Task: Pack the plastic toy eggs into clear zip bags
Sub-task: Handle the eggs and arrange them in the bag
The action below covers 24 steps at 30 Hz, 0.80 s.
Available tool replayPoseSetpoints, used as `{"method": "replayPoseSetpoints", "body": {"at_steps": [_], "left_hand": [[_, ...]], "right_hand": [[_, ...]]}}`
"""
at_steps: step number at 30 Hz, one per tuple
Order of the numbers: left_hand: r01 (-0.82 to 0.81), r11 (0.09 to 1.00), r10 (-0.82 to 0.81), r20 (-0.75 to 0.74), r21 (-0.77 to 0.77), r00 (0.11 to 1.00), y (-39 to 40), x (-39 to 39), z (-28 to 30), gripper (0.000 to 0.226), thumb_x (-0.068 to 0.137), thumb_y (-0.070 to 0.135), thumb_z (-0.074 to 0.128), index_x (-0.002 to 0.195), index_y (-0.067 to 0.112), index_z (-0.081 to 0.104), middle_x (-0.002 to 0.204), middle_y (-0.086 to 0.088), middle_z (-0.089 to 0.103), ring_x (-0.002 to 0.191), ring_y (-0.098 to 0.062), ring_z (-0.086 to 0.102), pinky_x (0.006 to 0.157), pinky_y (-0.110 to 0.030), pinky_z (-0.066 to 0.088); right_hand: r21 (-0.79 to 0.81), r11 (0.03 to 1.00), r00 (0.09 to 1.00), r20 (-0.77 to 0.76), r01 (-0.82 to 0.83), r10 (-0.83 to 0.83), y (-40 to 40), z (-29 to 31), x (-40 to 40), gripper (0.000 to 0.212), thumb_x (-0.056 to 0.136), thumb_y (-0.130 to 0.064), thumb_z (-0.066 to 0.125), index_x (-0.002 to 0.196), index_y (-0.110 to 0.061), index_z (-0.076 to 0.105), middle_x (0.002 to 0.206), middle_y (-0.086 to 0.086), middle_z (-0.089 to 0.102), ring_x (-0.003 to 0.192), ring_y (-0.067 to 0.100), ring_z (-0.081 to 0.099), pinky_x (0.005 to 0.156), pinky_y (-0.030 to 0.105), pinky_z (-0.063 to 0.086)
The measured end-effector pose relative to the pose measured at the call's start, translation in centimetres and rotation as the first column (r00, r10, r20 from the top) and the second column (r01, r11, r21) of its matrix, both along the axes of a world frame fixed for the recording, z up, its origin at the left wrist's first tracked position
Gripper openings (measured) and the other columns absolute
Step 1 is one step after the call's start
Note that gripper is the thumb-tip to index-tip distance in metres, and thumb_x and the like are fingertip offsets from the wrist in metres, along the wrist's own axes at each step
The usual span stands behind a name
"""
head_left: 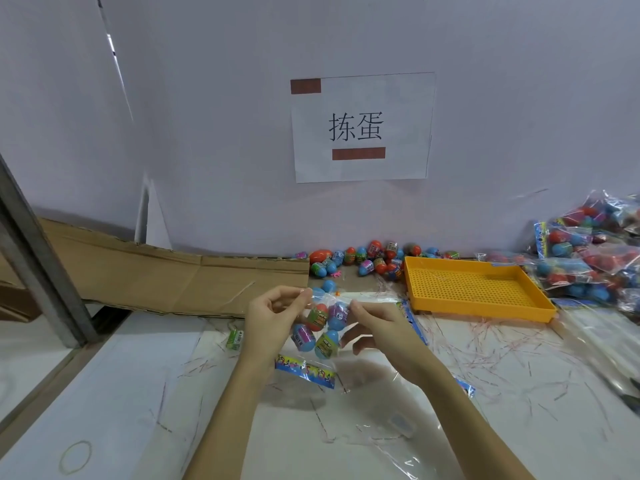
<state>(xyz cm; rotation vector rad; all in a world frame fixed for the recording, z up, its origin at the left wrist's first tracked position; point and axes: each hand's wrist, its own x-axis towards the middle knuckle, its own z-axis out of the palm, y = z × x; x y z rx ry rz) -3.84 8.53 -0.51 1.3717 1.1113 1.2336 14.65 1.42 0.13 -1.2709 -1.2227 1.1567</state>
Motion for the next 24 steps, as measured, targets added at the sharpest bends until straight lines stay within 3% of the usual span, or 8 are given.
{"method": "replayPoseSetpoints", "body": {"at_steps": [6, 11, 13, 14, 16, 18, 21, 24], "left_hand": [[0.084, 0.981, -0.067, -0.102, 0.177, 0.993, -0.3, -0.1, -0.1, 0.019, 0.085, 0.037, 0.075, 0.098, 0.023, 0.078, 0.084, 0.009, 0.077, 0.077, -0.011, 0.073, 0.062, -0.022, 0.060], [0.025, 0.995, -0.027, 0.015, 0.094, 1.000, 0.3, -0.2, -0.2, 0.036, 0.098, 0.048, 0.056, 0.100, 0.016, 0.074, 0.080, -0.004, 0.077, 0.060, -0.019, 0.071, 0.055, -0.030, 0.061], [-0.026, 0.996, 0.021, 0.067, 0.085, 0.998, 0.6, -0.6, -0.2, 0.045, 0.098, 0.053, 0.052, 0.095, 0.014, 0.074, 0.073, -0.010, 0.075, 0.056, -0.020, 0.069, 0.052, -0.027, 0.059], [-0.036, 0.995, 0.028, 0.079, 0.098, 0.996, 0.7, -0.6, -0.2, 0.046, 0.098, 0.053, 0.053, 0.092, 0.013, 0.074, 0.071, -0.010, 0.073, 0.056, -0.019, 0.068, 0.052, -0.027, 0.058], [-0.008, 0.989, 0.006, 0.012, 0.151, 1.000, 0.6, -0.5, -0.4, 0.038, 0.098, 0.049, 0.058, 0.090, 0.015, 0.074, 0.070, -0.007, 0.072, 0.057, -0.017, 0.068, 0.056, -0.033, 0.061], [0.093, 0.967, -0.051, -0.176, 0.238, 0.983, 0.4, 0.0, -0.9, 0.015, 0.099, 0.040, 0.065, 0.094, 0.029, 0.074, 0.079, 0.005, 0.074, 0.070, -0.012, 0.070, 0.068, -0.038, 0.063], [0.371, 0.852, -0.071, -0.620, 0.369, 0.782, -0.3, 0.8, -1.8, 0.015, 0.098, 0.042, 0.066, 0.113, 0.047, 0.069, 0.117, 0.026, 0.067, 0.115, 0.003, 0.056, 0.101, -0.027, 0.046], [0.514, 0.771, -0.026, -0.787, 0.377, 0.616, -0.9, 1.8, -2.8, 0.035, 0.106, 0.043, 0.052, 0.141, 0.045, 0.057, 0.142, 0.028, 0.052, 0.139, 0.002, 0.034, 0.116, -0.025, 0.020]], "right_hand": [[-0.039, 0.996, 0.996, 0.039, -0.085, 0.086, -0.4, 0.5, 0.0, 0.040, 0.090, -0.054, 0.066, 0.110, -0.020, 0.074, 0.099, 0.003, 0.078, 0.085, 0.022, 0.075, 0.064, 0.025, 0.059], [-0.124, 0.973, 0.975, 0.085, -0.195, 0.206, -1.2, 1.5, 1.7, 0.047, 0.090, -0.050, 0.070, 0.111, -0.008, 0.074, 0.103, 0.009, 0.078, 0.088, 0.026, 0.074, 0.066, 0.026, 0.058], [0.035, 0.994, 0.979, -0.169, -0.107, 0.111, -1.3, 2.3, 3.4, 0.041, 0.087, -0.045, 0.075, 0.107, -0.010, 0.078, 0.106, 0.013, 0.076, 0.088, 0.024, 0.074, 0.069, 0.026, 0.059], [0.152, 0.988, 0.891, -0.445, -0.027, 0.093, -1.5, 2.8, 4.5, 0.036, 0.084, -0.041, 0.078, 0.106, -0.012, 0.080, 0.112, 0.014, 0.074, 0.095, 0.022, 0.074, 0.076, 0.027, 0.061], [0.401, 0.912, 0.413, -0.847, 0.084, 0.335, -2.1, 3.3, 6.4, 0.046, 0.086, -0.037, 0.079, 0.123, -0.012, 0.072, 0.138, 0.014, 0.063, 0.124, 0.022, 0.064, 0.099, 0.028, 0.055], [0.503, 0.857, 0.050, -0.864, 0.109, 0.501, -2.6, 3.2, 7.6, 0.064, 0.096, -0.045, 0.067, 0.150, -0.017, 0.049, 0.156, 0.010, 0.047, 0.137, 0.021, 0.053, 0.103, 0.025, 0.051], [0.365, 0.920, 0.119, -0.929, 0.142, 0.351, -2.3, 2.5, 7.6, 0.051, 0.102, -0.042, 0.059, 0.144, -0.013, 0.054, 0.133, 0.005, 0.065, 0.106, 0.016, 0.070, 0.079, 0.024, 0.060], [0.217, 0.961, 0.203, -0.962, 0.173, 0.181, -1.6, 2.1, 6.6, 0.035, 0.101, -0.035, 0.058, 0.125, -0.010, 0.066, 0.094, 0.001, 0.071, 0.067, 0.010, 0.064, 0.055, 0.018, 0.054]]}}
